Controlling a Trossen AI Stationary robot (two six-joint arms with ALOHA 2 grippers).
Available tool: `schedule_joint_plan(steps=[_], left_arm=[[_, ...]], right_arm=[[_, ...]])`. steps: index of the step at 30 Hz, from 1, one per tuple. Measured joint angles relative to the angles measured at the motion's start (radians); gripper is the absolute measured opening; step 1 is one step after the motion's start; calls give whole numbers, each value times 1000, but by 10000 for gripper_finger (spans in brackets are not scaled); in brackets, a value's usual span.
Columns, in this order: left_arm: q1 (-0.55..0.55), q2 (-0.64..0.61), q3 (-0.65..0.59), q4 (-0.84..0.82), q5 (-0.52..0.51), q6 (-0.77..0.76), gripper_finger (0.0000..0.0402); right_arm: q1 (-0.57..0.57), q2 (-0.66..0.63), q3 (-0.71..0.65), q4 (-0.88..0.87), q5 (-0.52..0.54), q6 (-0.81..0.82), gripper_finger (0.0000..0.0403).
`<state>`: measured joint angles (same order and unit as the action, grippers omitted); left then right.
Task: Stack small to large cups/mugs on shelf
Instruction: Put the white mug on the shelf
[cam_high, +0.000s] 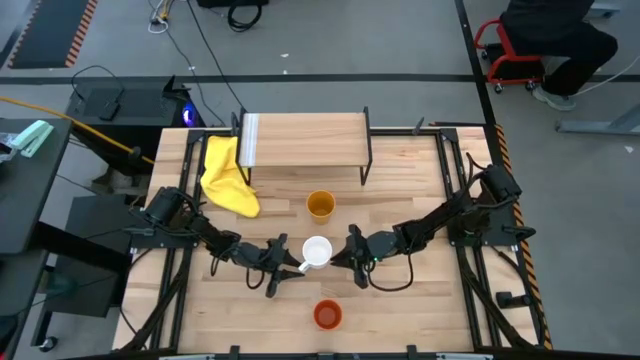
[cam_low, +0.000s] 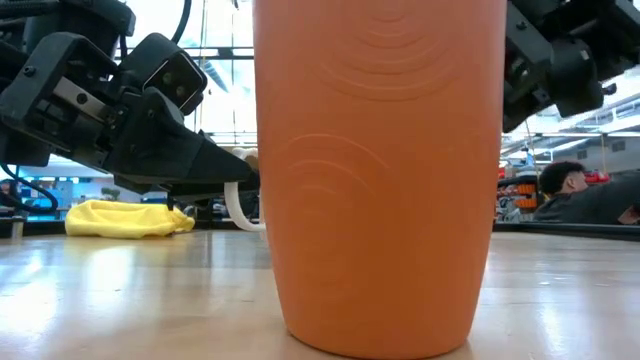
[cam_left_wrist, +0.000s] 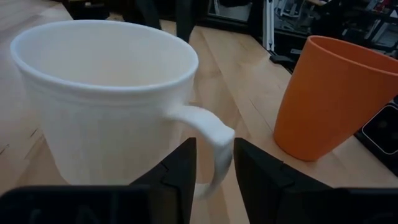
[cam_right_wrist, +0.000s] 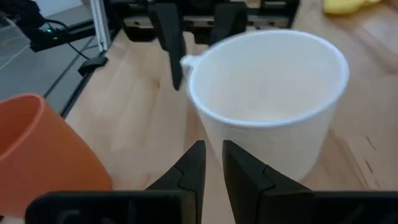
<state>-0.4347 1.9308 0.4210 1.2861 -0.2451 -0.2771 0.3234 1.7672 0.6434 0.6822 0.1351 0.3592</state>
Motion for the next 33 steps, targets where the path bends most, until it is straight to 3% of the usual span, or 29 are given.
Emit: schedule_joint_plan(steps=[13, 33], left_arm=[[0, 0, 0, 2, 0, 0, 113], [0, 0, 50, -48, -6, -5, 103]], right_arm=[[-68, 0, 21, -63, -2, -19, 61], [-50, 0, 21, -64, -2, -20, 61]])
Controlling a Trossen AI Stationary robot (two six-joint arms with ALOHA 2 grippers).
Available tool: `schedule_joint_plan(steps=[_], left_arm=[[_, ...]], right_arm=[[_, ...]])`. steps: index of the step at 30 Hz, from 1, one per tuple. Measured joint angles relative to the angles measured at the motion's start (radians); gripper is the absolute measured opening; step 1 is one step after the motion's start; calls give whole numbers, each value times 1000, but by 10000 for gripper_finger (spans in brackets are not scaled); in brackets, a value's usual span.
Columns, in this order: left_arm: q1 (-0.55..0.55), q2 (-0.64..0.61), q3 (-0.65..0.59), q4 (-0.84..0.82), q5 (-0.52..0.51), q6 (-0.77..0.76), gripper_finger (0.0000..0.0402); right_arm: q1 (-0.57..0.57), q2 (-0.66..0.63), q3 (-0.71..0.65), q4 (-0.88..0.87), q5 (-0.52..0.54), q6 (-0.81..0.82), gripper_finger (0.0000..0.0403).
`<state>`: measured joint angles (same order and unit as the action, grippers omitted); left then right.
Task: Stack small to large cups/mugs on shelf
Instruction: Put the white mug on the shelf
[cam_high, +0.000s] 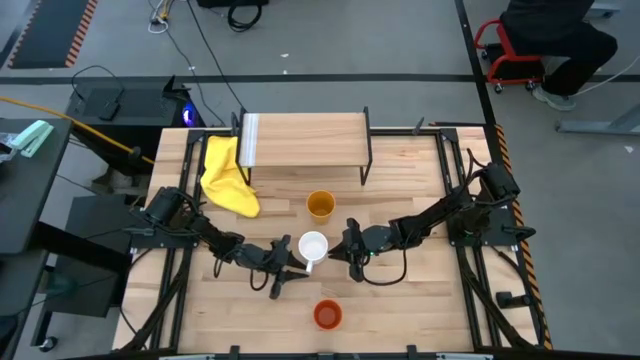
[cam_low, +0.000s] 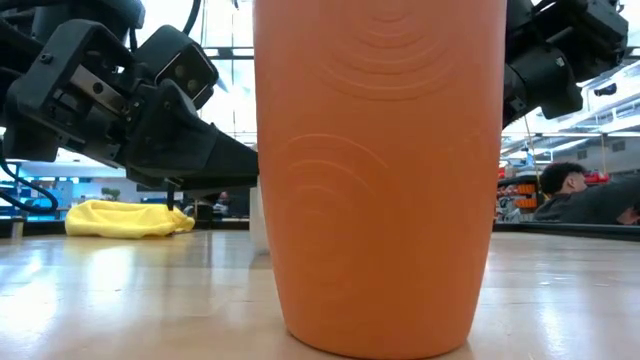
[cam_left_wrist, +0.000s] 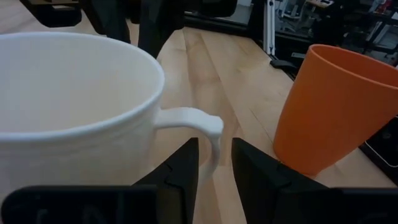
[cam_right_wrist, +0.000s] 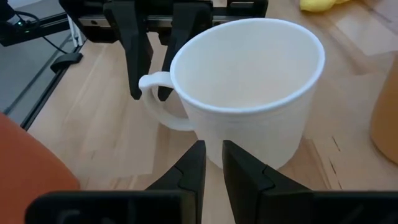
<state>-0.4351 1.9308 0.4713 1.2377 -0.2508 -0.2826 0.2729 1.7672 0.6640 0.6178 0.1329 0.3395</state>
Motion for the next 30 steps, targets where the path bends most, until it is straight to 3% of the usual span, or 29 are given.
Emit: schedule_joint_plan(steps=[12, 30], left_arm=[[0, 0, 0, 5, -11, -6, 95], [0, 0, 0, 8, -11, -20, 50]], right_arm=[[0, 0, 0, 0, 0, -2, 61], [0, 0, 0, 1, 0, -2, 61]])
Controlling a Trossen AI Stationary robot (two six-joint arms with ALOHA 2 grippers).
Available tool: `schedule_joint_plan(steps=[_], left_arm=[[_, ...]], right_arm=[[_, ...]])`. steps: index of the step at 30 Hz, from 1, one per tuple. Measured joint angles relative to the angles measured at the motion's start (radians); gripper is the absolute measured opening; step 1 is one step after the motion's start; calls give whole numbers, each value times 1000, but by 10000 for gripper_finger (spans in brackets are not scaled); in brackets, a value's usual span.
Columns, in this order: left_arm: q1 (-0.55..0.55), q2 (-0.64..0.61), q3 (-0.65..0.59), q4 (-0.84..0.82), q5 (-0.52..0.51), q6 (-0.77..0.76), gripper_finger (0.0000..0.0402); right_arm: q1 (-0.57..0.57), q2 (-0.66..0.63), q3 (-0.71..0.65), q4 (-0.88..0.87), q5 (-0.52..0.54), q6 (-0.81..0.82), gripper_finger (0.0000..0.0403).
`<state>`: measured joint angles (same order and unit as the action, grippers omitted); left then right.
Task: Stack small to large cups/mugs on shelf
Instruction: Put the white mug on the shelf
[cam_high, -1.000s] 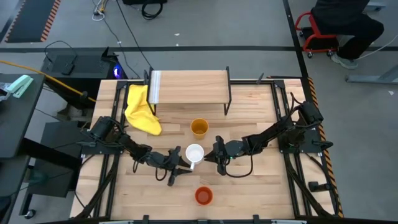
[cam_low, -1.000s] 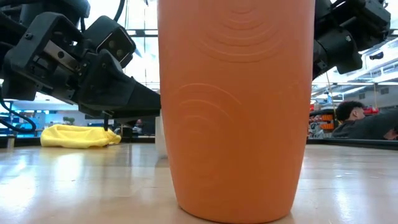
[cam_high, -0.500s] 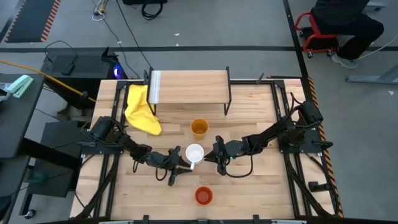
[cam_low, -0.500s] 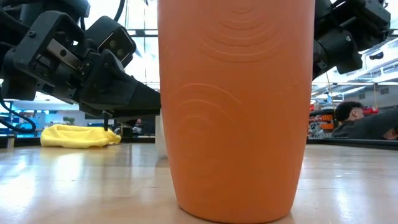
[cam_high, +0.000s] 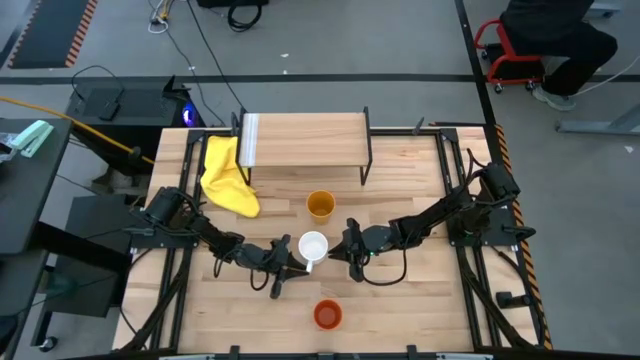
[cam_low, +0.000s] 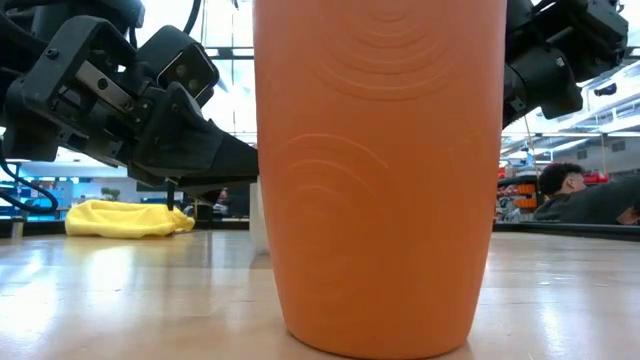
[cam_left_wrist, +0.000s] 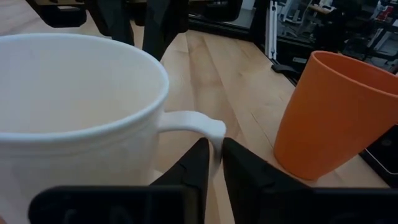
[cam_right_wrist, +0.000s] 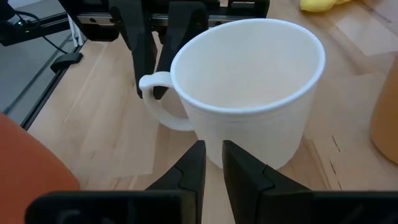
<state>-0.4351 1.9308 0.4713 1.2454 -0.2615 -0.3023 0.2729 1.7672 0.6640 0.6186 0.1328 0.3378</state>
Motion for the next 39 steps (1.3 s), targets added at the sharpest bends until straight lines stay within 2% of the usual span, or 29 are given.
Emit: schedule_joint_plan(steps=[9, 29, 34, 39], left_arm=[[0, 0, 0, -2, 0, 0, 26], [0, 0, 0, 61, -17, -2, 21], [0, 0, 0, 66, -43, -27, 11], [0, 0, 0, 76, -52, -57, 12]], right_arm=[[0, 0, 0, 0, 0, 0, 61], [16, 0, 0, -7, -19, 10, 61], [42, -43, 0, -93, -18, 37, 61], [79, -113, 0, -160, 34, 44, 61]])
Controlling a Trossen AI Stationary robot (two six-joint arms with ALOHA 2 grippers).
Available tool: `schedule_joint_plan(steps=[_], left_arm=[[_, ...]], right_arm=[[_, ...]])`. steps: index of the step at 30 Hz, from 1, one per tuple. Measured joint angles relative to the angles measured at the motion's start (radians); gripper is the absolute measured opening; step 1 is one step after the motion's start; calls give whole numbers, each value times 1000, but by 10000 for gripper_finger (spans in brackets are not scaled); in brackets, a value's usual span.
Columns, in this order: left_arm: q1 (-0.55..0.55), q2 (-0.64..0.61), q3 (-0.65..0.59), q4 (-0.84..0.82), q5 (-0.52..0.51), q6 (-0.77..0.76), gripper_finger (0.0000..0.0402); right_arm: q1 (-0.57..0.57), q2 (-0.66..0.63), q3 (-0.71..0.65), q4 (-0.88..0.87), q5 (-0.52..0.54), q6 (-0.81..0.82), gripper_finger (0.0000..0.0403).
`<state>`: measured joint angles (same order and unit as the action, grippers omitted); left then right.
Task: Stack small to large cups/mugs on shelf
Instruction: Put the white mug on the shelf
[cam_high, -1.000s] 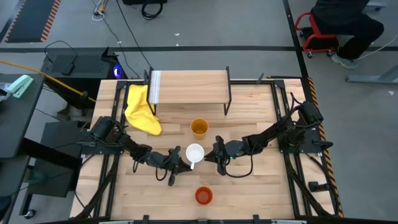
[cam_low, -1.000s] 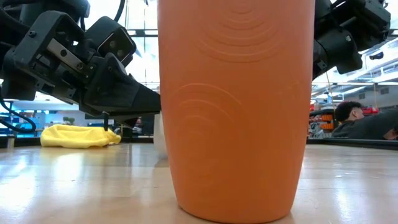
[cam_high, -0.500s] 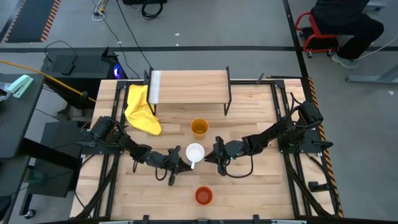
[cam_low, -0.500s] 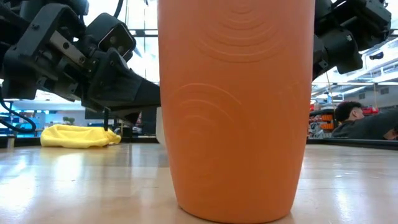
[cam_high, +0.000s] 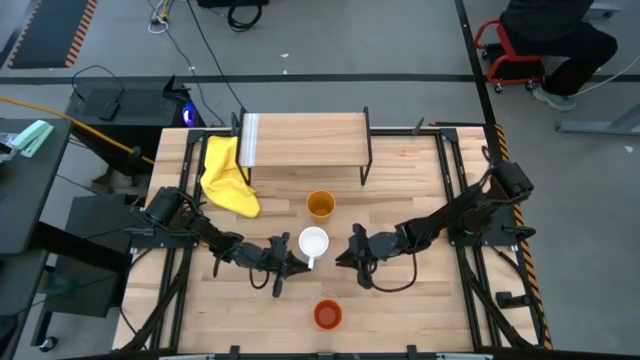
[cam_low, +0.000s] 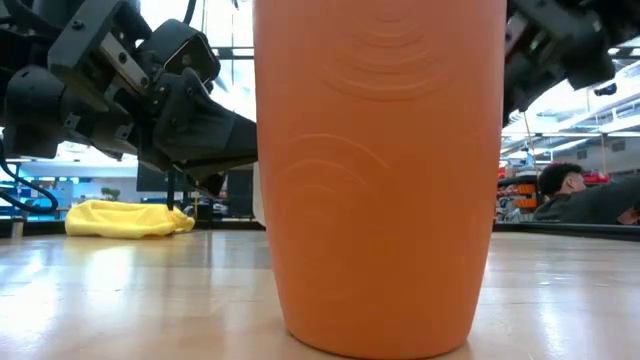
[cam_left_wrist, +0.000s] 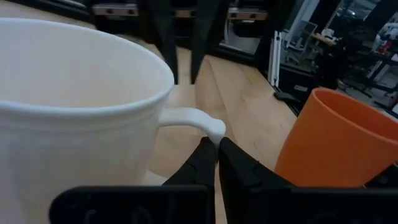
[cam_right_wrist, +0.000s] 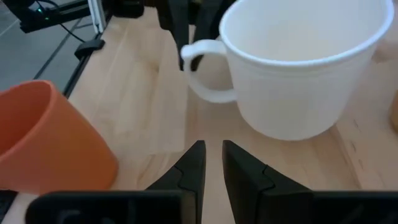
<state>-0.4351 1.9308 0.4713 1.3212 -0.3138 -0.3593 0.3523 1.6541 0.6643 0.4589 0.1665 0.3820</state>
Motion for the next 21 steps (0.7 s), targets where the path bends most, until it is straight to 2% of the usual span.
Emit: schedule_joint_plan(steps=[7, 13, 17, 21], left_arm=[[0, -6, 0, 23, 0, -3, 10], [0, -81, 1, 1, -5, 13, 10], [-1, -184, 1, -97, -22, 54, 10], [-1, -305, 0, -266, -77, 55, 10]], right_arm=[[43, -91, 0, -95, 89, -11, 61], [63, -112, 0, -116, 117, -11, 61], [76, -112, 0, -123, 121, -8, 61], [86, -112, 0, -123, 122, -8, 61]])
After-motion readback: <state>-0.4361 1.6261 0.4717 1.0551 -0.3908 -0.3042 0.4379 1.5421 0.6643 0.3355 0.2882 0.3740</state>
